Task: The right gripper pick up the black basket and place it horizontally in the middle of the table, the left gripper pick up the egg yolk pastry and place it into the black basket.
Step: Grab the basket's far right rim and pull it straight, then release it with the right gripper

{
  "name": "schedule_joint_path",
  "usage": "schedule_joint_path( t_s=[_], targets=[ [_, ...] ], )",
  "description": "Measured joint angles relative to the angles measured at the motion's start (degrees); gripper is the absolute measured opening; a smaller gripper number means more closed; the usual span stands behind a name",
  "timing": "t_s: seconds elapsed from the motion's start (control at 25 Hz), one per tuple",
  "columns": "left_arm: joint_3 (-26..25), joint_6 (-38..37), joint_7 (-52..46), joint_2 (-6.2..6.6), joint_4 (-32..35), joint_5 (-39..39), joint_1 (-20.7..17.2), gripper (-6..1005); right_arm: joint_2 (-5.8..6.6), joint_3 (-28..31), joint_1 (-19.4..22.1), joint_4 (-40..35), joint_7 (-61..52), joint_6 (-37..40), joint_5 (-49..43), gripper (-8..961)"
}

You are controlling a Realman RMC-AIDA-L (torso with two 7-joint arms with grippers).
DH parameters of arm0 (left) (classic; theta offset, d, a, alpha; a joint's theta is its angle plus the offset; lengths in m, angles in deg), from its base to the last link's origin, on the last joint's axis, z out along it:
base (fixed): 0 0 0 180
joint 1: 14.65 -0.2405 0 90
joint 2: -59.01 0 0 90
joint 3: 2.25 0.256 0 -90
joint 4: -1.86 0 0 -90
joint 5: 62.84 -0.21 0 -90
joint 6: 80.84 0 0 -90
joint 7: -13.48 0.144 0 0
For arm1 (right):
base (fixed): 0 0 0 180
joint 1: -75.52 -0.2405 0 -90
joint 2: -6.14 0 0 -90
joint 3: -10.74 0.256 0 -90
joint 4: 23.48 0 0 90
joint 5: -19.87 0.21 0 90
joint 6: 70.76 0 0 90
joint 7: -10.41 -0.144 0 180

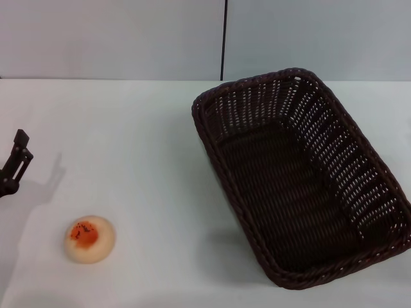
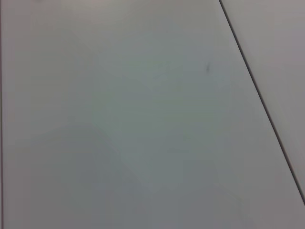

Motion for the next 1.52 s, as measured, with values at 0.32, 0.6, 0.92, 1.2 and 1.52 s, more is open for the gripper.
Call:
schedule_joint_path(
  t_s=[0.32,0.6,0.92,1.2,1.52],
  targets=[
    [0.0,0.02,-0.05,0.0,-0.03,0.01,-0.04,852,0.54,0.0,0.96,-0.98,-2.69,2.65,-0.02,659],
    [0.0,0.02,-0.09,0.0,0.19,0.0,0.06,852,3.1,-1.91,7.72,-11.73,-12.96,4.37,-7.42,659],
    [0.01,0.02,-0.09,0.12,0.25,0.0,0.09,852,5.99,2.35,13.62,-32.2,-37.99,-0.95,-22.69,660],
    [0.03,-0.26,-0.1,0.14,0.29,0.0,-0.2,852,6.39,22.32,7.72,-59.68,-82.27,-4.47,-61.78,660],
    [0.0,-0.41,-0.1,0.1,0.28,0.0,-1.02,853,11.99,27.38,-6.17,-71.12,-107.8,4.04,-93.07,660]
  ],
)
